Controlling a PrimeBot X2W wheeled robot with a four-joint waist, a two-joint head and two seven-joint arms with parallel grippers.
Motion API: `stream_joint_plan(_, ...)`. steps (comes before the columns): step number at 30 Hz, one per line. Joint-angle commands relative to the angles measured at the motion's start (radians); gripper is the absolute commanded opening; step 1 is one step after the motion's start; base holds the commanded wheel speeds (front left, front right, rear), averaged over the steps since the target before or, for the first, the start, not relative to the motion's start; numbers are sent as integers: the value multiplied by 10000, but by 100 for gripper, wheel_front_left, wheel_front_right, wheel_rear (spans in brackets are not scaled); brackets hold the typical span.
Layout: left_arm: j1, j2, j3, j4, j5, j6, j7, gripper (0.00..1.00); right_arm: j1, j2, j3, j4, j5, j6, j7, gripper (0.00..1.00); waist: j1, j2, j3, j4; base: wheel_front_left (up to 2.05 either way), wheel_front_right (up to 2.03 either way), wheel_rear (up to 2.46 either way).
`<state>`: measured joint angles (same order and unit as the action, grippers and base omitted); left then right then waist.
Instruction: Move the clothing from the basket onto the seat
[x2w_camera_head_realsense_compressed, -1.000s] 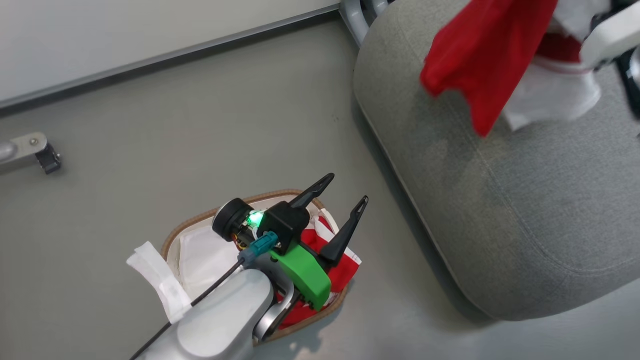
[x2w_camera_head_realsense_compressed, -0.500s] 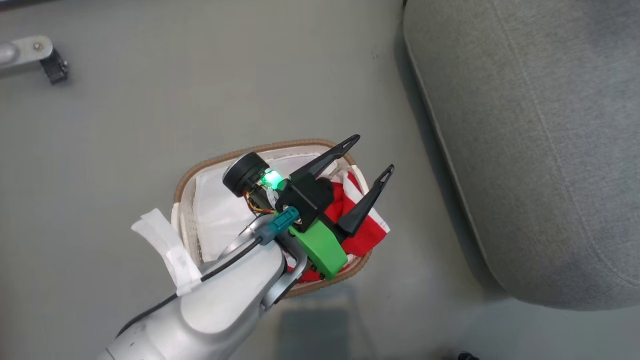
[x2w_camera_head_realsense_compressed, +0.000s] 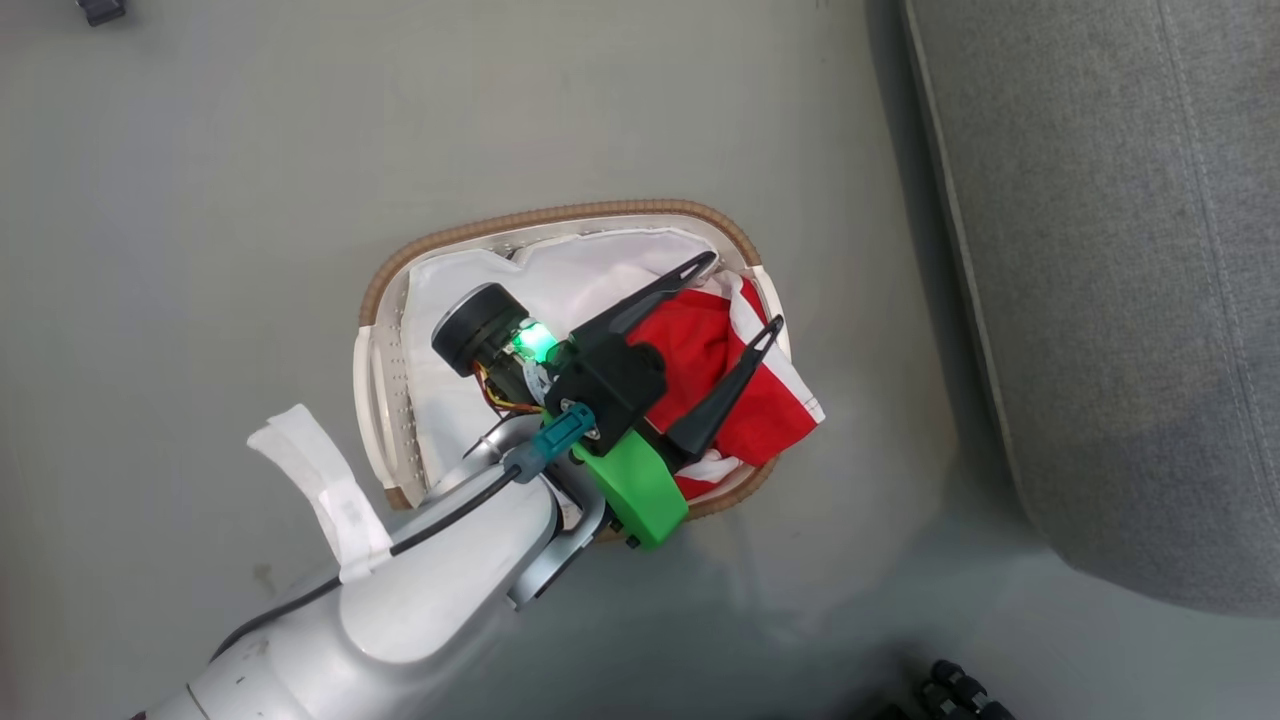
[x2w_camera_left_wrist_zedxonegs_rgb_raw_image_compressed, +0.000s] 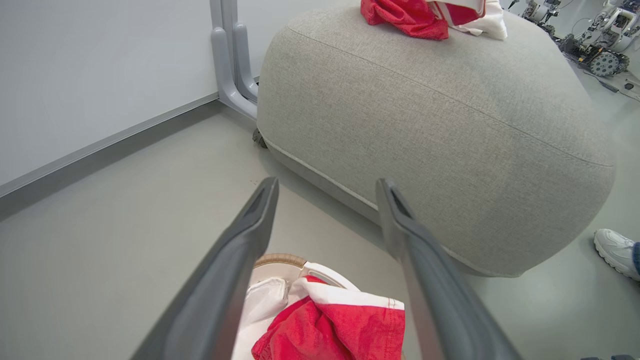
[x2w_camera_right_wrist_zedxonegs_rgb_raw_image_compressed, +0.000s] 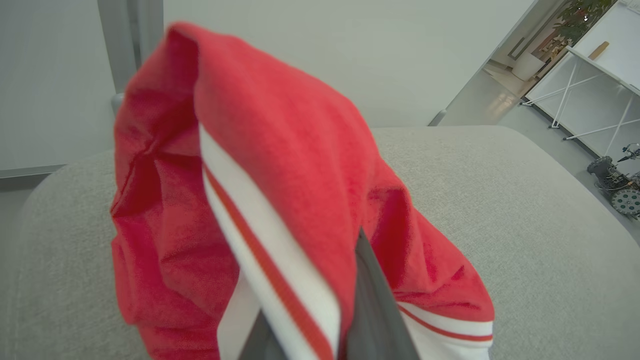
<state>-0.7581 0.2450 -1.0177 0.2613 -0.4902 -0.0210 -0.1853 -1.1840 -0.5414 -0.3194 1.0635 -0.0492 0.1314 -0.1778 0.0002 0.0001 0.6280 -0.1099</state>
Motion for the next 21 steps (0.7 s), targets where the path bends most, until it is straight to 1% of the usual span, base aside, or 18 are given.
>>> stream_joint_plan(1,-125,115,26,-64,61,53,30,100,121,81,-80,122,-125,-14,-121,13,-2,-1,78,-66,0,0,0)
stream_joint_plan(2,-113,138,25,-103,47,63,44,100,145,163,-126,235,-198,-14,-199,33,-2,-1,77,-104,0,0,0)
stream_joint_plan(3,-106,157,28,-119,30,75,49,100,187,260,-150,325,-224,-14,-245,74,-2,-1,73,-132,0,0,0)
stream_joint_plan(4,-91,176,21,-136,11,86,63,100,234,374,-216,438,-192,-14,-307,100,-2,-1,56,-165,0,0,0)
stream_joint_plan(9,-54,245,33,-206,-54,139,61,100,295,557,13,736,-263,-14,-467,100,-2,-1,-67,-292,0,0,0)
stream_joint_plan(17,269,381,247,-133,-332,312,-184,100,668,968,1162,474,310,-14,-804,100,-2,-1,-722,-606,0,0,0)
stream_joint_plan(21,493,410,391,-48,-484,388,-342,100,719,724,1676,149,586,-14,-846,100,-2,-1,-1288,-643,0,0,0)
